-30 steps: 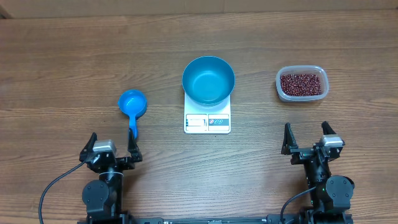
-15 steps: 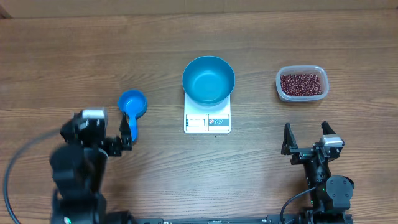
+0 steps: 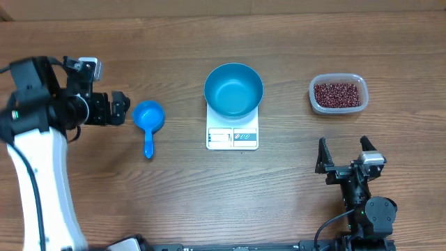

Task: Scoop item into bowl and weigh 150g on scale
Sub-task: 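Reach the left gripper down to the blue scoop handle and grasp it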

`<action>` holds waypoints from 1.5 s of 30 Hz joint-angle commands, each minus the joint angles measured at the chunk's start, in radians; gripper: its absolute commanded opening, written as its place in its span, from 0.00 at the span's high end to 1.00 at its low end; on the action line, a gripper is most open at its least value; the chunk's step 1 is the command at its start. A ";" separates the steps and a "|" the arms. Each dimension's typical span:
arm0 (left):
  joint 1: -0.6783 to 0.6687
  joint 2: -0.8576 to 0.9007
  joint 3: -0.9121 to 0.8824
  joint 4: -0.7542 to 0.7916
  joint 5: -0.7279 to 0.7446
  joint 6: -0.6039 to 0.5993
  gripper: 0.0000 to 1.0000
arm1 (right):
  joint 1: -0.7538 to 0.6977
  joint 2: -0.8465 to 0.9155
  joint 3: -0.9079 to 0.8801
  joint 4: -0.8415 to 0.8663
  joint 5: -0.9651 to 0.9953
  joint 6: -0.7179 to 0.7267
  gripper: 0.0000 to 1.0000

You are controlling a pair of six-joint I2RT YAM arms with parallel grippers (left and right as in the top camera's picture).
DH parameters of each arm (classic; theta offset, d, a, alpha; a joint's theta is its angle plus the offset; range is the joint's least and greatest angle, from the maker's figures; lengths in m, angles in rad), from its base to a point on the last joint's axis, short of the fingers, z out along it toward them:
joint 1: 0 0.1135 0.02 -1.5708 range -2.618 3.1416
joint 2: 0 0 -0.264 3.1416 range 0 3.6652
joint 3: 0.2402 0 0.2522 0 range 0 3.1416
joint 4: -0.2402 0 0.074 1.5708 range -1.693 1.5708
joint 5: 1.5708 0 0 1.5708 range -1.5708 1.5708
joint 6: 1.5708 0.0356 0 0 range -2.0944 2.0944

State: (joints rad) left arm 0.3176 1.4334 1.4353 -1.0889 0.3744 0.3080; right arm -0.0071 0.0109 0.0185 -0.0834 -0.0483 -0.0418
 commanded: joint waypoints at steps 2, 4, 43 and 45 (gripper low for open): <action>0.002 0.138 0.068 -0.061 -0.022 0.071 0.00 | -0.006 -0.008 -0.011 0.003 -0.006 -0.012 0.00; 0.002 0.179 0.068 -0.066 -0.021 0.067 0.00 | -0.006 -0.008 -0.011 0.003 -0.006 -0.012 0.00; -0.180 0.500 0.066 0.101 -0.296 0.002 0.00 | -0.005 -0.008 -0.011 0.003 -0.006 -0.012 0.00; -0.180 0.517 0.066 0.110 -0.296 0.002 0.00 | -0.006 -0.008 -0.011 0.003 -0.006 -0.012 0.00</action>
State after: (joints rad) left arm 0.1326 1.9182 1.4784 -0.9913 0.0704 0.3244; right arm -0.0071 0.0109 0.0185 -0.0834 -0.0483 -0.0418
